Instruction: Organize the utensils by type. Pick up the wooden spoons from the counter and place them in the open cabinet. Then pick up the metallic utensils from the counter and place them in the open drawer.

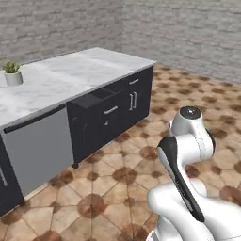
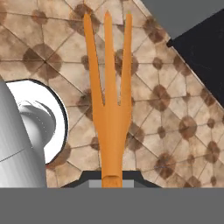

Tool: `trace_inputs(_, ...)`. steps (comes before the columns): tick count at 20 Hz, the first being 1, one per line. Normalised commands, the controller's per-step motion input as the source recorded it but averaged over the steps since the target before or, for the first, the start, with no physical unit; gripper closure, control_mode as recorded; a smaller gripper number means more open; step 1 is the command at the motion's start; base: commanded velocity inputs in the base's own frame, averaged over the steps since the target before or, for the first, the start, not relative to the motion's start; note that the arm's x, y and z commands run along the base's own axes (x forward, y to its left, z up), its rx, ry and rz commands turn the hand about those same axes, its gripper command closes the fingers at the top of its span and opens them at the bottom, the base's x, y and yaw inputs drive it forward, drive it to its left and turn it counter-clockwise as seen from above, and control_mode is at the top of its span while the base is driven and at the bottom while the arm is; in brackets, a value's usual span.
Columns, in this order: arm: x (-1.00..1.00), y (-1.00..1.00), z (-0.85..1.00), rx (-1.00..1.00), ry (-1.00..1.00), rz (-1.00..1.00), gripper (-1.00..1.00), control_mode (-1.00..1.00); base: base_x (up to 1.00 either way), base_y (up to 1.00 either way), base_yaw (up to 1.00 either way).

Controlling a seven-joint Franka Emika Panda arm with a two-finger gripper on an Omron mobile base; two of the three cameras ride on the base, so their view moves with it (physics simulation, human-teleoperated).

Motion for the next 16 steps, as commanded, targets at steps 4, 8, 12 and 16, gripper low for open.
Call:
trace_inputs(4,0.0,0.0,0.0,0.0,0.0,0.0,1.0,1.0,0.15,0.17,-0.92)
trace_inputs(8,0.0,0.0,0.0,0.0,0.0,0.0,1.0,1.0,0.5,0.74,-0.23)
trace_inputs(12,0.0,0.0,0.0,0.0,0.0,0.0,1.0,1.0,0.55,0.94,-0.1)
trace_inputs(16,0.0,0.0,0.0,0.0,0.0,0.0,1.0,1.0,0.68,0.95,-0.11)
